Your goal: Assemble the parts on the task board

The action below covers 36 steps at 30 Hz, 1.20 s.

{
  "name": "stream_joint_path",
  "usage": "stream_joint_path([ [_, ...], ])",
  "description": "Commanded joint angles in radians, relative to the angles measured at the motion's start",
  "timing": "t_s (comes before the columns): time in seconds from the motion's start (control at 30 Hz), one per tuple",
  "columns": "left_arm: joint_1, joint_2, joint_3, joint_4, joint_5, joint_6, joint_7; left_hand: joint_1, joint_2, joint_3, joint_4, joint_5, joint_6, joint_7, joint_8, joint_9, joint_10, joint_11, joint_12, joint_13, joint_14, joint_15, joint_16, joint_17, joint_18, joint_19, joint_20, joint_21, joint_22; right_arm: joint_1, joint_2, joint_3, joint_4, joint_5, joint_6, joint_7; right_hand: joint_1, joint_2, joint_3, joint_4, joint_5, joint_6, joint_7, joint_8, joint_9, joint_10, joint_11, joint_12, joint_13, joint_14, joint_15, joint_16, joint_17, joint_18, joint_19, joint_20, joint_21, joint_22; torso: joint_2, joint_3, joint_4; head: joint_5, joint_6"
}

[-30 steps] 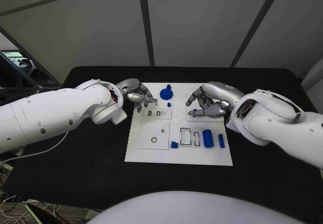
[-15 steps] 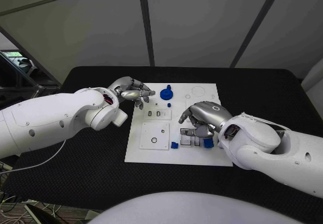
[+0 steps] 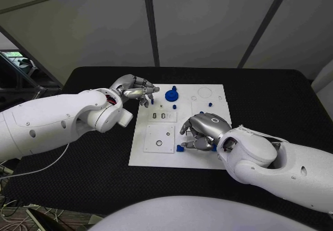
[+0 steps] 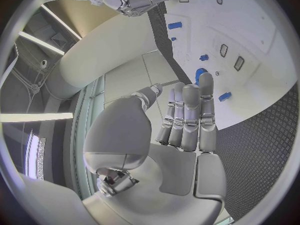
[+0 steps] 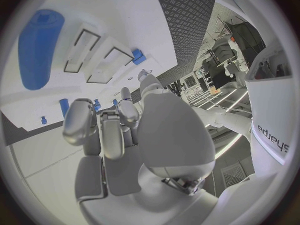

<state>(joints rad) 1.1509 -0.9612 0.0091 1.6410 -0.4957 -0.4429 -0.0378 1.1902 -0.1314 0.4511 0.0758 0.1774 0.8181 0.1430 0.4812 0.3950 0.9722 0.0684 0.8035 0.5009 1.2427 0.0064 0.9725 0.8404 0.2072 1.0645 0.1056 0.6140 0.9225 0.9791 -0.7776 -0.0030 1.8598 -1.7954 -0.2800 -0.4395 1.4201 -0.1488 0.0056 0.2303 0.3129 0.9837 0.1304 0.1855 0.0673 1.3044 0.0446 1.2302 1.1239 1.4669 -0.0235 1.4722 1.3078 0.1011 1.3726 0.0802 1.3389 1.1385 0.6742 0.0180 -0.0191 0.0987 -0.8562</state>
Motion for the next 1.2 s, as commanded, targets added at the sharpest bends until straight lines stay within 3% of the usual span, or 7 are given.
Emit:
stream_joint_path([
  [0.03, 0.001, 0.004, 0.0, -0.002, 0.036, -0.023, 0.035, 0.01, 0.002, -0.007, -0.001, 0.003, -0.001, 0.005, -0.006, -0.002, -0.008, 0.001, -0.004, -0.002, -0.009, -0.001, -0.005, -0.002, -0.025, -0.001, 0.007, -0.004, -0.001, -0.004, 0.011, -0.008, -0.006, -0.013, 0.009, -0.02, -0.012, 0.011, -0.02, -0.003, -0.037, 0.011, 0.0, -0.006, 0.001, 0.01, 0.0, 0.008, 0.007, 0.072, -0.006, 0.006, 0.109, -0.018, 0.008, -0.002, 0.008, 0.003, 0.0, -0.0001, 0.0017, -0.002, -0.001],
  [0.13, 0.001, 0.007, 0.0, -0.003, 0.041, -0.024, 0.038, 0.012, 0.003, -0.007, -0.001, 0.004, -0.001, 0.005, -0.006, -0.003, -0.008, 0.002, -0.004, -0.003, -0.009, -0.001, -0.007, -0.005, -0.025, -0.001, 0.008, -0.005, -0.002, -0.009, 0.021, -0.013, -0.009, -0.012, 0.014, -0.019, -0.009, 0.02, -0.035, -0.009, -0.064, 0.011, 0.0, -0.009, 0.001, 0.01, 0.001, 0.009, 0.009, 0.072, -0.006, 0.006, 0.111, -0.018, 0.008, -0.001, 0.008, 0.005, 0.0, 0.0012, 0.0009, 0.002, -0.005],
  [0.43, 0.001, 0.011, 0.0, -0.008, 0.045, -0.021, 0.039, 0.012, 0.003, -0.007, -0.001, 0.004, -0.001, 0.005, -0.006, -0.003, -0.008, 0.002, -0.004, -0.003, -0.009, -0.001, -0.007, -0.005, -0.025, -0.001, 0.008, -0.005, -0.002, -0.015, 0.036, -0.016, -0.019, -0.012, 0.055, -0.022, -0.01, 0.029, -0.054, -0.015, -0.088, 0.014, -0.001, -0.011, 0.001, 0.01, 0.001, 0.011, 0.013, 0.073, -0.005, 0.009, 0.115, -0.019, 0.009, -0.001, 0.01, 0.008, 0.0, 0.0006, 0.0013, 0.002, -0.009],
  [0.6, 0.001, 0.013, 0.0, -0.009, 0.045, -0.019, 0.04, 0.012, 0.003, -0.007, -0.001, 0.004, -0.001, 0.005, -0.006, -0.003, -0.008, 0.002, -0.004, -0.003, -0.009, -0.001, -0.007, -0.005, -0.025, -0.001, 0.008, -0.005, -0.002, -0.016, 0.045, -0.017, -0.026, -0.012, 0.079, -0.028, -0.01, 0.041, -0.079, -0.03, -0.133, 0.015, 0.0, -0.014, 0.001, 0.007, 0.001, 0.01, 0.014, 0.073, -0.005, 0.009, 0.116, -0.019, 0.008, -0.001, 0.011, 0.009, 0.0, 0.0004, 0.0003, 0.002, -0.011],
  [1.2, 0.0, 0.018, 0.0, -0.016, 0.046, -0.007, 0.032, 0.014, 0.003, -0.008, -0.001, 0.004, -0.001, 0.006, -0.007, -0.006, -0.009, 0.002, -0.004, -0.005, -0.011, -0.001, -0.01, -0.009, -0.025, 0.0, 0.008, -0.007, -0.004, -0.017, 0.056, -0.017, -0.032, -0.048, 0.123, -0.046, 0.01, 0.054, -0.098, -0.061, -0.143, 0.025, -0.002, -0.011, 0.003, 0.005, 0.0, 0.009, 0.015, 0.073, -0.006, 0.01, 0.118, -0.019, 0.008, -0.001, 0.011, 0.011, -0.001, 0.0011, 0.0004, 0.005, -0.016],
])
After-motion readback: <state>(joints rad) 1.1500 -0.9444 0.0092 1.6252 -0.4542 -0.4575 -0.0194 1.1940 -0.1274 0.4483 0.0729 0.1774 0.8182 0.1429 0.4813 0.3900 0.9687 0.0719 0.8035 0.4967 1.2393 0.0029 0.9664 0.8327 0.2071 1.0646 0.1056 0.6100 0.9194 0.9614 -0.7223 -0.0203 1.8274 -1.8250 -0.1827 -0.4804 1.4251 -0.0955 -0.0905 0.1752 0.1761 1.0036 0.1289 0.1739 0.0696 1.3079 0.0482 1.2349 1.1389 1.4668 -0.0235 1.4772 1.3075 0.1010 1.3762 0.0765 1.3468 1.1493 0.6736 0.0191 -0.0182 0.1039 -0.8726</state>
